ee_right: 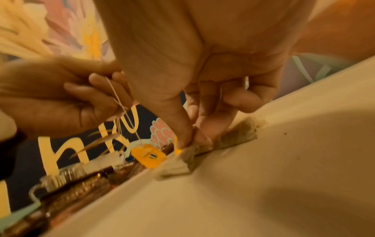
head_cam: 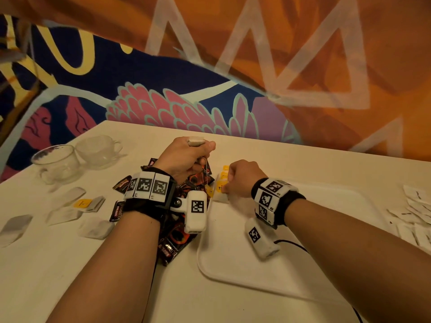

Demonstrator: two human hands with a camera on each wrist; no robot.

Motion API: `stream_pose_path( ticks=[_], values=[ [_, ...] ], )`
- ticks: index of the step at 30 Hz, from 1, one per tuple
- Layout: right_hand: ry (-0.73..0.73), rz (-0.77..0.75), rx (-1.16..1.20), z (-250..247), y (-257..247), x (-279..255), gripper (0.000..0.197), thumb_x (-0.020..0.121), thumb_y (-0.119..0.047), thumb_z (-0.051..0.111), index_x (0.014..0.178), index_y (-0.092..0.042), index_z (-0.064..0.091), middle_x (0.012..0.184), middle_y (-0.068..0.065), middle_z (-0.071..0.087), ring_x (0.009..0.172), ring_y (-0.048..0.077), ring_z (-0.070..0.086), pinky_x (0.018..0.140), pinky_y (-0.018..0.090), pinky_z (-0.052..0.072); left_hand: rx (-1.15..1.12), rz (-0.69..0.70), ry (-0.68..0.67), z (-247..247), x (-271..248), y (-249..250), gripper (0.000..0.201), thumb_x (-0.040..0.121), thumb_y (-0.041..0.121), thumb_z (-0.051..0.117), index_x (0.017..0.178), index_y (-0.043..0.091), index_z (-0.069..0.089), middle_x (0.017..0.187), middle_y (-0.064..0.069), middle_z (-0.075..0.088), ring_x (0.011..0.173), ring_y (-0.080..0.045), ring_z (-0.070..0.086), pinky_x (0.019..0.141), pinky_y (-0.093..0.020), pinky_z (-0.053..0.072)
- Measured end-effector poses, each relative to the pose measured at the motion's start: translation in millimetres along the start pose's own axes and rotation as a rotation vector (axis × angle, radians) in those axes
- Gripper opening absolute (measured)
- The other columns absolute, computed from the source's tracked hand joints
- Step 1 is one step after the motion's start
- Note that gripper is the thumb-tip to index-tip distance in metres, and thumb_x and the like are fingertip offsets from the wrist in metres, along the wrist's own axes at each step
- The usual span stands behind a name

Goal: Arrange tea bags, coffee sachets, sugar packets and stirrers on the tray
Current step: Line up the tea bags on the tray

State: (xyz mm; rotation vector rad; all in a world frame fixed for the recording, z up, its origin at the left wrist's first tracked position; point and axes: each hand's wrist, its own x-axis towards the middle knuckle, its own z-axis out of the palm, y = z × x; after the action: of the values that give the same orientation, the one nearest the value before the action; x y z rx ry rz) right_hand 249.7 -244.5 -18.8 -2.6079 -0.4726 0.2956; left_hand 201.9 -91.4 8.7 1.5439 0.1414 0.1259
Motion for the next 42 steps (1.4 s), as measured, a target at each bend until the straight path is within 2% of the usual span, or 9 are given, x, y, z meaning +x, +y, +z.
stream_pose_path(
  ticks=[4,7,11,16,23,26,32,37,42],
  values=[
    [0.007,0.007,-0.117,2,0,0,0.023,0.075,-0.032,0.073,0.083,-0.020,0.054,0.100,0.006,0.062,0.089,0.026,0.061,0.073,0.033,0.050,-0.003,-0.010,-0.013,-1,-1,1,0.009,0.092,0.014,0.060,0.089,0.005,0.062,0.065,0.000,0.046,0.050,-0.006,0.043,0.038,-0.014,0.031],
    [0.092,-0.077,0.105,-8,-2,-3,0.011,0.077,-0.019,0.067,0.086,-0.021,0.060,0.094,0.000,0.063,0.088,0.021,0.060,0.069,0.027,0.048,-0.015,-0.016,-0.026,1,-1,3,0.011,0.093,0.016,0.060,0.089,0.005,0.062,0.066,0.000,0.048,0.048,-0.006,0.043,0.037,-0.014,0.029],
    [-0.181,-0.264,0.474,-19,-16,-13,0.030,0.082,-0.016,0.072,0.111,-0.016,0.062,0.113,0.002,0.067,0.105,0.017,0.062,0.093,0.032,0.049,-0.113,-0.032,-0.040,10,-3,11,0.016,0.094,0.019,0.058,0.086,0.006,0.063,0.066,-0.001,0.050,0.047,-0.007,0.043,0.034,-0.013,0.029],
    [-0.080,-0.246,0.562,-35,-9,-15,0.009,0.089,-0.012,0.064,0.082,-0.017,0.066,0.081,0.004,0.070,0.087,0.020,0.068,0.086,0.038,0.052,-0.208,-0.056,0.000,16,0,17,0.024,0.095,0.030,0.057,0.082,0.010,0.062,0.064,0.001,0.049,0.048,-0.008,0.044,0.036,-0.014,0.031],
    [-0.026,-0.188,0.820,-61,-5,-14,0.019,0.093,-0.003,0.053,0.078,-0.013,0.058,0.095,0.006,0.064,0.093,0.020,0.062,0.082,0.032,0.050,-0.253,-0.093,0.026,28,5,18,0.029,0.094,0.037,0.056,0.080,0.011,0.060,0.063,0.001,0.051,0.053,-0.010,0.048,0.040,-0.016,0.038],
    [0.007,-0.190,0.703,-58,-3,-11,0.016,0.086,-0.002,0.063,0.088,-0.017,0.059,0.104,0.005,0.064,0.100,0.019,0.062,0.088,0.037,0.051,-0.251,-0.071,0.016,32,5,20,0.028,0.094,0.036,0.056,0.080,0.012,0.060,0.065,0.001,0.052,0.053,-0.010,0.049,0.041,-0.016,0.039],
    [-0.100,-0.255,-0.144,-35,2,-12,0.040,0.086,-0.028,0.068,0.125,-0.023,0.059,0.124,-0.003,0.058,0.103,0.012,0.053,0.082,0.023,0.040,-0.286,-0.029,0.065,14,6,28,0.028,0.095,0.036,0.055,0.078,0.015,0.060,0.065,0.003,0.053,0.052,-0.007,0.050,0.041,-0.015,0.038],
    [-0.103,-0.192,-0.041,-21,0,-6,0.004,0.089,-0.028,0.065,0.089,-0.024,0.065,0.097,-0.002,0.065,0.089,0.015,0.058,0.073,0.024,0.042,-0.306,-0.005,0.084,-1,5,33,0.028,0.096,0.035,0.054,0.077,0.015,0.059,0.066,0.003,0.053,0.053,-0.006,0.049,0.041,-0.014,0.037],
    [-0.106,-0.100,0.141,-20,4,1,0.009,0.083,-0.024,0.074,0.086,-0.022,0.065,0.087,0.000,0.070,0.078,0.013,0.066,0.068,0.024,0.051,-0.378,0.020,0.073,-14,2,42,0.026,0.096,0.036,0.053,0.080,0.017,0.058,0.066,0.005,0.053,0.053,-0.005,0.049,0.041,-0.013,0.037]
  ],
)
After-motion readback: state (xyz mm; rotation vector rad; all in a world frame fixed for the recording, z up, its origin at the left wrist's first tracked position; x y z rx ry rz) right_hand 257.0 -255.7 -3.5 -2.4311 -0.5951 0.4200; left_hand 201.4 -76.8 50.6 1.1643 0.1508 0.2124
